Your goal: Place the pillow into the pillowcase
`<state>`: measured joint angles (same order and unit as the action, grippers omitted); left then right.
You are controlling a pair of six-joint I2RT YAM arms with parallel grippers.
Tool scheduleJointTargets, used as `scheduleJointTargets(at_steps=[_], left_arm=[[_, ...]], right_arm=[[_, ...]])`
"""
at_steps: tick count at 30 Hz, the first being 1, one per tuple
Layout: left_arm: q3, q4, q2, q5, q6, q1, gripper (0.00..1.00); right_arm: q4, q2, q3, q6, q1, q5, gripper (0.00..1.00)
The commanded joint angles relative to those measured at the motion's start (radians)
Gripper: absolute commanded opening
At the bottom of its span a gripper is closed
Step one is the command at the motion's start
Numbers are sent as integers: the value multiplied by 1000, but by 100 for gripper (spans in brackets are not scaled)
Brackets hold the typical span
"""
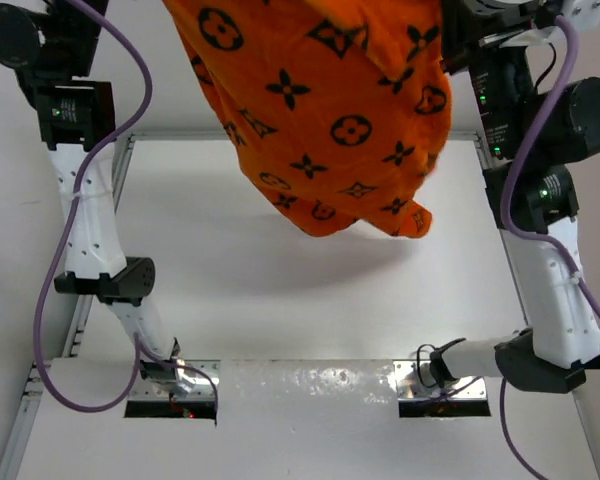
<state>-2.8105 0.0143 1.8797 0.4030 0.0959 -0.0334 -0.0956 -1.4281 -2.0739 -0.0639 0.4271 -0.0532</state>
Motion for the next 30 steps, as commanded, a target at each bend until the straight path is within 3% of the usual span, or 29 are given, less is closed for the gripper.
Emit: scheduleJointTargets(at_steps=[1, 2, 3, 4, 5, 6, 7, 8, 9, 10, 11, 12, 13, 14, 15, 16, 17, 18, 19, 20, 21, 22, 23, 24, 25, 26, 28, 29, 30], left_arm=[[274, -270, -77, -31, -38, -17, 0], [121, -325, -58, -68, 41, -83, 0], [1, -314, 26, -102, 148, -109, 0], [-112, -142, 42, -127, 43, -100, 0], [-116, 60, 51, -107, 42, -99, 0], [-112, 228, 79, -58, 69, -100, 0], [-81, 248, 91, -81, 50, -100, 0], [66, 66, 76, -111, 9, -89, 0], [163, -197, -18, -118, 54, -89, 0], [154, -466, -14, -103, 136, -109, 0], [-86, -430, 52, -101, 99, -131, 0], [-118, -345, 44, -66, 41, -108, 0], [-116, 66, 44, -50, 22, -85, 0], [-101, 257, 83, -75, 43, -86, 0], [-54, 294, 82, -85, 13, -76, 0], [142, -26, 44, -93, -16, -60, 0], [188, -280, -29, -99, 107, -68, 0], [8, -398, -7, -73, 196, -100, 0], [-97, -314, 18, -57, 197, -114, 0], [-115, -169, 25, -20, 98, -87, 0], [-118, 346, 30, 0, 93, -76, 0], [-74, 583, 48, -21, 99, -76, 0], [27, 708, 56, 17, 126, -72, 0], [137, 602, 32, 40, 111, -65, 0], [269, 463, -5, 30, 85, -50, 0], [254, 212, -45, 23, 135, -52, 0], [99, 157, -27, 19, 157, -68, 0], [86, 236, -19, 40, 150, -68, 0], [170, 492, -24, 72, 160, -68, 0]], right_arm=[[-34, -4, 46, 24, -4, -37, 0], [61, -328, -643, 51, -2, -13, 0], [10, -403, -723, 49, -1, 5, 0], [51, -270, -536, 32, 1, 4, 0], [116, -153, -309, 4, 1, -23, 0], [-144, -15, 11, -14, -1, -33, 0], [-451, 91, 354, -7, 1, -75, 0], [-546, 77, 407, 39, 1, -104, 0], [-130, -19, 141, 77, 1, -94, 0], [7, -149, -213, 99, 1, -48, 0], [52, -339, -684, 37, 1, 48, 0], [204, -324, -727, -3, 2, 49, 0], [299, -263, -493, -8, 2, 49, 0], [306, -177, -198, -22, 2, -9, 0], [-180, 36, 135, 2, 2, -34, 0], [-404, 60, 335, 31, 1, -66, 0], [-303, 1, 25, 103, 1, -41, 0], [60, -301, -697, 114, 2, 7, 0], [44, -363, -715, 96, 5, 35, 0], [172, -301, -595, 81, 7, 18, 0], [187, -202, -395, 76, 7, -35, 0], [55, 71, 298, 61, 9, -77, 0], [-433, 174, 635, 47, 7, -123, 0], [-452, 204, 764, 44, 1, -185, 0], [-277, 111, 469, 55, -8, -153, 0], [55, 10, 184, 138, -11, -60, 0], [214, -250, -432, 141, -11, -10, 0], [397, -280, -507, 133, -11, -13, 0], [475, -278, -405, 121, -11, -46, 0]])
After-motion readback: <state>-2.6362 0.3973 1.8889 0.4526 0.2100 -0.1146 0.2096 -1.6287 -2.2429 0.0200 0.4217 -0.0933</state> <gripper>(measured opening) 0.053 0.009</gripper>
